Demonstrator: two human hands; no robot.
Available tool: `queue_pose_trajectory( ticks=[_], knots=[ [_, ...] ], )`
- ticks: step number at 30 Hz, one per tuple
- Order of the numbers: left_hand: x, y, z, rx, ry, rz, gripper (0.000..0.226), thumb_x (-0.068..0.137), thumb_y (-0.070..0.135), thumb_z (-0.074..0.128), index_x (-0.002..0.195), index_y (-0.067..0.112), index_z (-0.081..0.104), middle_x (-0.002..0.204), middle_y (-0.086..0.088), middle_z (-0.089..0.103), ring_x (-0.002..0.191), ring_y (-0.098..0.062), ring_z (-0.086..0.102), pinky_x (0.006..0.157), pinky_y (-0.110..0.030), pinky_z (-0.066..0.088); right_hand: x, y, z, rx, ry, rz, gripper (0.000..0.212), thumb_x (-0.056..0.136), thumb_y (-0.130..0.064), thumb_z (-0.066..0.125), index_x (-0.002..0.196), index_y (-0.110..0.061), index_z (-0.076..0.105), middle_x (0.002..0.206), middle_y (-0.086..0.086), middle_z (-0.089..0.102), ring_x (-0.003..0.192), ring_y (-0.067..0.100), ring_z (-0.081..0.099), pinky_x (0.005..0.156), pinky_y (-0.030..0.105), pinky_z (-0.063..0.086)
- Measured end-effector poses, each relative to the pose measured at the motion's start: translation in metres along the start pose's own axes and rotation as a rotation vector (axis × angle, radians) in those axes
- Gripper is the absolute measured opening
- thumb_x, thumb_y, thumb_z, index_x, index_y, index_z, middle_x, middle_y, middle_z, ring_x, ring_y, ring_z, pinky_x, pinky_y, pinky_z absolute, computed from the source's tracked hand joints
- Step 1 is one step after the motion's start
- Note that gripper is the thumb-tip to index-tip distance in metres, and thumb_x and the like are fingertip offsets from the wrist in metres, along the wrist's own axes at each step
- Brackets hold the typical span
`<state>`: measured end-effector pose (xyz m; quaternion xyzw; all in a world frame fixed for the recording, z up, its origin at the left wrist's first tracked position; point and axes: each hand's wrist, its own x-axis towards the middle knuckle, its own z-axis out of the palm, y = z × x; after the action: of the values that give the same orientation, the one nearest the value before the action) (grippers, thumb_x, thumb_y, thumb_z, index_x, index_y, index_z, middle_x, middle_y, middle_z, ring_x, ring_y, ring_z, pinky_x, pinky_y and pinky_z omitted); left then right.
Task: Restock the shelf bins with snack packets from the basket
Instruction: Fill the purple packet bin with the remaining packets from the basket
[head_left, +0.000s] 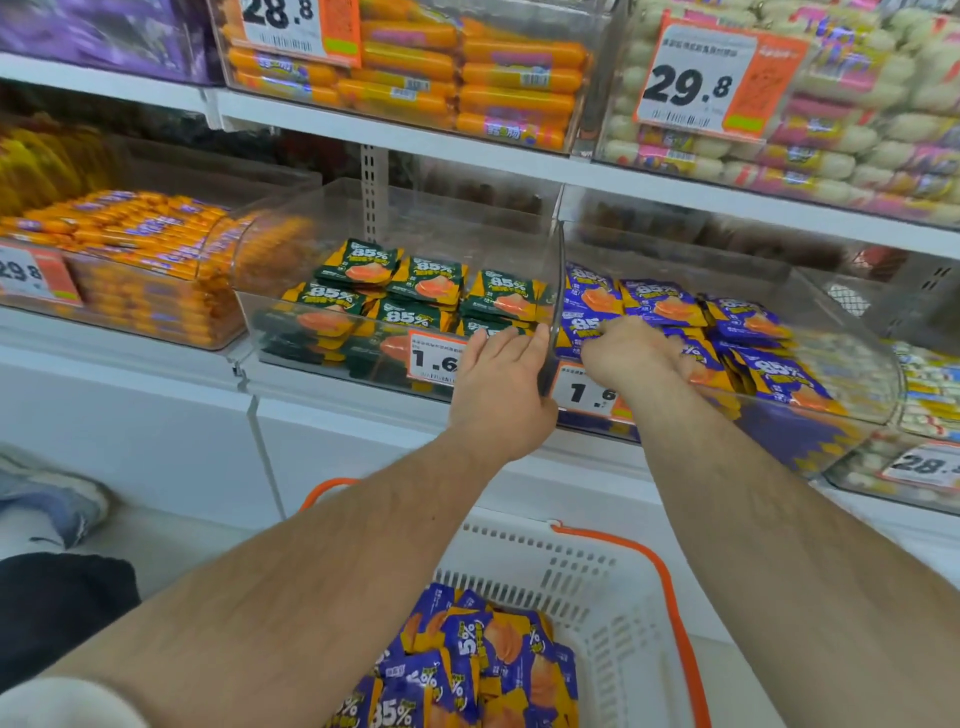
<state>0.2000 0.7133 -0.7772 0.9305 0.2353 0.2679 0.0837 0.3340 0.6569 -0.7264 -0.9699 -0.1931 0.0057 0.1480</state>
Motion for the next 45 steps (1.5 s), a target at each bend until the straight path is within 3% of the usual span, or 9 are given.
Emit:
queue_pose_trajectory(
  ticks=[4, 6, 8, 11, 14, 19, 35, 39, 45],
  knots=[
    [-0.024, -0.013, -0.002, -0.111, 0.189, 0.141, 0.07, 0.083, 0.024, 0.054, 0.149, 0.008, 0.036, 0.155, -0.004, 0.036, 0.147, -0.022, 0.021, 0.12, -0.039, 0.004, -0.05, 0.011, 0.017, 0.396, 0.838, -0.34, 0.035, 0.08, -0.019, 0.059, 0.113, -0.019, 0.068, 0.142, 0.019, 0.045, 0.128, 0.039, 0.043, 0.098, 0.044, 0.031],
    [-0.057, -0.024, 0.006, -0.22, 0.288, 0.167, 0.062, 0.077, 0.022, 0.05, 0.137, 0.005, 0.052, 0.145, -0.008, 0.049, 0.139, -0.023, 0.034, 0.117, -0.036, 0.015, -0.065, 0.014, 0.045, 0.572, 1.015, -0.436, 0.027, 0.071, -0.017, 0.058, 0.095, -0.011, 0.07, 0.116, 0.017, 0.06, 0.106, 0.035, 0.055, 0.082, 0.036, 0.034],
    [-0.096, -0.034, 0.021, -0.302, 0.195, 0.081, 0.055, 0.078, 0.021, 0.049, 0.129, 0.006, 0.059, 0.135, -0.009, 0.058, 0.13, -0.025, 0.045, 0.112, -0.029, 0.021, -0.078, 0.015, 0.084, 0.789, 0.885, -0.3, 0.021, 0.071, -0.015, 0.056, 0.086, -0.008, 0.069, 0.097, 0.013, 0.063, 0.09, 0.025, 0.054, 0.073, 0.034, 0.037],
    [-0.144, -0.045, 0.04, -0.416, -0.156, -0.224, 0.042, 0.088, 0.014, 0.052, 0.13, 0.016, 0.059, 0.127, 0.0, 0.062, 0.11, -0.018, 0.057, 0.104, -0.027, 0.036, -0.108, 0.025, 0.151, 0.993, 0.273, 0.126, 0.016, 0.087, -0.004, 0.053, 0.092, -0.008, 0.067, 0.09, 0.005, 0.062, 0.081, 0.016, 0.049, 0.066, 0.02, 0.034],
    [-0.179, -0.058, 0.061, -0.486, -0.354, -0.442, 0.038, 0.092, 0.01, 0.053, 0.127, 0.021, 0.058, 0.113, 0.012, 0.065, 0.081, -0.006, 0.057, 0.085, -0.028, 0.049, -0.144, 0.058, 0.227, 0.704, -0.207, 0.251, 0.017, 0.092, -0.007, 0.05, 0.086, -0.013, 0.065, 0.081, 0.005, 0.057, 0.078, 0.023, 0.051, 0.063, 0.023, 0.03],
    [-0.209, -0.077, 0.078, -0.501, -0.498, -0.661, 0.029, 0.095, 0.016, 0.053, 0.121, 0.025, 0.059, 0.103, 0.014, 0.064, 0.1, -0.011, 0.061, 0.089, -0.032, 0.05, -0.2, 0.107, 0.302, 0.275, -0.735, 0.213, 0.025, 0.086, -0.008, 0.049, 0.062, -0.012, 0.044, 0.062, 0.008, 0.045, 0.053, 0.021, 0.039, 0.047, 0.028, 0.034],
    [-0.225, -0.081, 0.075, -0.403, -0.596, -0.726, 0.028, 0.096, 0.013, 0.048, 0.119, 0.026, 0.058, 0.103, 0.015, 0.063, 0.099, -0.008, 0.058, 0.083, -0.027, 0.049, -0.227, 0.109, 0.308, 0.167, -0.874, 0.266, 0.034, 0.092, -0.01, 0.05, 0.062, -0.017, 0.033, 0.062, -0.002, 0.033, 0.051, 0.012, 0.03, 0.041, 0.022, 0.025],
    [-0.225, -0.081, 0.074, -0.442, -0.599, -0.752, 0.027, 0.095, 0.013, 0.047, 0.115, 0.029, 0.057, 0.107, 0.014, 0.064, 0.093, -0.007, 0.06, 0.069, -0.021, 0.046, -0.208, 0.108, 0.289, 0.355, -0.951, 0.33, 0.037, 0.098, -0.006, 0.05, 0.065, -0.017, 0.036, 0.068, -0.002, 0.04, 0.055, 0.009, 0.039, 0.045, 0.016, 0.042],
    [-0.222, -0.073, 0.078, -0.606, -0.46, -1.032, 0.053, 0.095, 0.021, 0.055, 0.145, 0.015, 0.039, 0.138, -0.002, 0.051, 0.098, -0.032, 0.063, 0.08, -0.043, 0.051, -0.171, 0.094, 0.249, 0.565, -0.843, 0.401, 0.017, 0.093, -0.004, 0.057, 0.079, -0.012, 0.054, 0.072, 0.002, 0.052, 0.052, 0.016, 0.055, 0.049, 0.027, 0.049]
  ],
)
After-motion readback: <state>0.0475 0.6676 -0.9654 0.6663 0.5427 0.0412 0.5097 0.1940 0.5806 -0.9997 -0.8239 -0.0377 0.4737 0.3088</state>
